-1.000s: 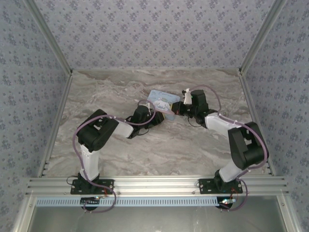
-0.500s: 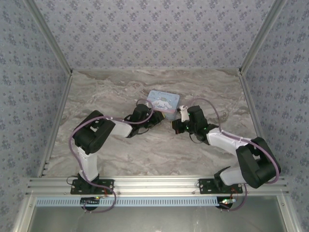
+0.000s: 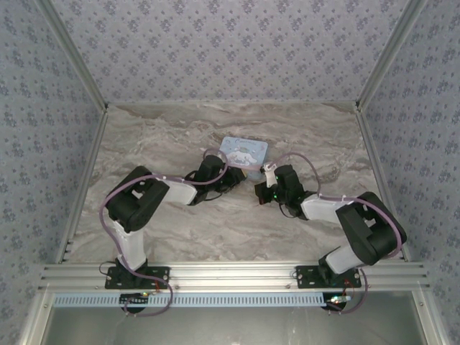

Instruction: Unlock the padlock with the key

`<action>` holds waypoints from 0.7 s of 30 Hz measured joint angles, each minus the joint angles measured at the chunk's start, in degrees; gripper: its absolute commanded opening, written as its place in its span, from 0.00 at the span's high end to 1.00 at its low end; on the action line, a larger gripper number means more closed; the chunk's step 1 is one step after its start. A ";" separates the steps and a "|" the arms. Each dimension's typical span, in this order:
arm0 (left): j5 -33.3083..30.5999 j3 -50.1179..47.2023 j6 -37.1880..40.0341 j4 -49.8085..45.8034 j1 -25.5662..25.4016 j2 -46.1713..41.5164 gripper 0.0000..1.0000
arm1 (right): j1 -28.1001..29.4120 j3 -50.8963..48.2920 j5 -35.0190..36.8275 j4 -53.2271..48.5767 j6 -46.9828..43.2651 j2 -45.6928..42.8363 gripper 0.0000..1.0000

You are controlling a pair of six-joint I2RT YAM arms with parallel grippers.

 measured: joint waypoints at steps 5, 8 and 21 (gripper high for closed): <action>-0.02 0.00 -0.59 -0.90 -0.31 -0.57 0.76 | 0.11 -0.02 0.48 2.78 -1.07 2.27 1.00; 0.00 0.00 -0.63 -1.70 -0.39 -0.85 0.76 | 0.11 -0.02 0.63 3.67 -1.42 3.69 1.00; -0.02 0.04 -0.85 -2.08 -0.63 -1.29 0.76 | 0.48 0.00 0.37 6.47 -1.73 6.10 1.00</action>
